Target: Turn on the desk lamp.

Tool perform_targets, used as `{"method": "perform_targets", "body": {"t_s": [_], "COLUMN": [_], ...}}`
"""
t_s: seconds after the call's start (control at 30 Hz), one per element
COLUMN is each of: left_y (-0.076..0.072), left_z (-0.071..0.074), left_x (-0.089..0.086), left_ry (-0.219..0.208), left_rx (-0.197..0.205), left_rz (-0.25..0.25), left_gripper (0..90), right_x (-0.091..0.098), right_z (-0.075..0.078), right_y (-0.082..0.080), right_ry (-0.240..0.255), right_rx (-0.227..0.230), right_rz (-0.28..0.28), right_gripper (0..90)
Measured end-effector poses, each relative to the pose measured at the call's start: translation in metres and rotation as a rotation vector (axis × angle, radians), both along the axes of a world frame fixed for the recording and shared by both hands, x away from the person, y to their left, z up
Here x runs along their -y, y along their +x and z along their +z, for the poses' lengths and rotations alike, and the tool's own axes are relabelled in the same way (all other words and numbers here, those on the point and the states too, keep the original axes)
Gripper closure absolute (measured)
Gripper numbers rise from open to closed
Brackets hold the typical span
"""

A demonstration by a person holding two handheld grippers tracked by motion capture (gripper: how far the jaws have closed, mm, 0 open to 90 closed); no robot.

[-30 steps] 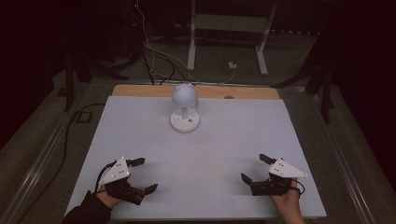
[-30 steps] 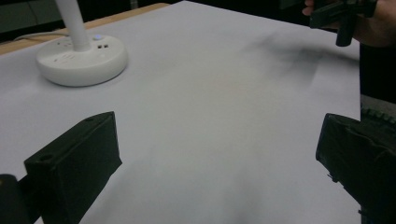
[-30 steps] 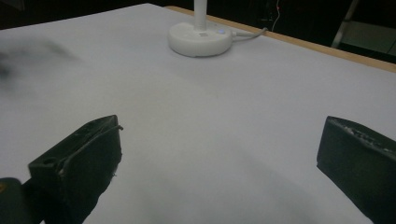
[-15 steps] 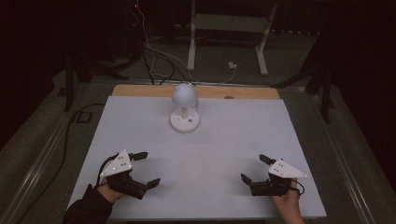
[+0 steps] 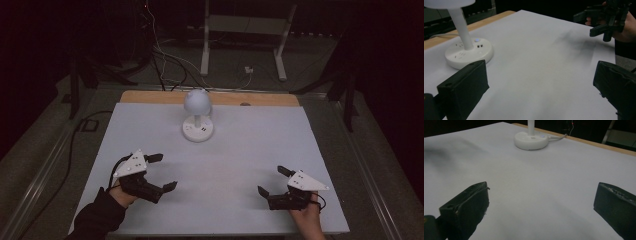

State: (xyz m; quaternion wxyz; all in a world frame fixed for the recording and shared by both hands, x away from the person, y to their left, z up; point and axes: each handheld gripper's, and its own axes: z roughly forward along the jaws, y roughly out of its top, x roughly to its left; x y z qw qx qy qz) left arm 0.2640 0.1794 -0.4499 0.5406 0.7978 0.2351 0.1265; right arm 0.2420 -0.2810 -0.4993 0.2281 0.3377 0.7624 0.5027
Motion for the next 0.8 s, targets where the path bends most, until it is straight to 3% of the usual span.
{"method": "perform_targets", "body": {"t_s": [0.37, 0.8], "left_y": [0.013, 0.034], "left_z": [0.005, 0.012], "left_x": [0.009, 0.032], "left_ry": [0.019, 0.039], "left_rx": [0.003, 0.005], "left_rz": [0.007, 0.022], "left_gripper": [0.2, 0.2], "right_x": [0.001, 0.001], "right_z": [0.000, 0.001], "right_y": [0.000, -0.001], "right_ry": [0.002, 0.009], "right_rx": [0.003, 0.011], "right_rz": [-0.005, -0.007], "right_gripper": [0.0, 0.0]}}
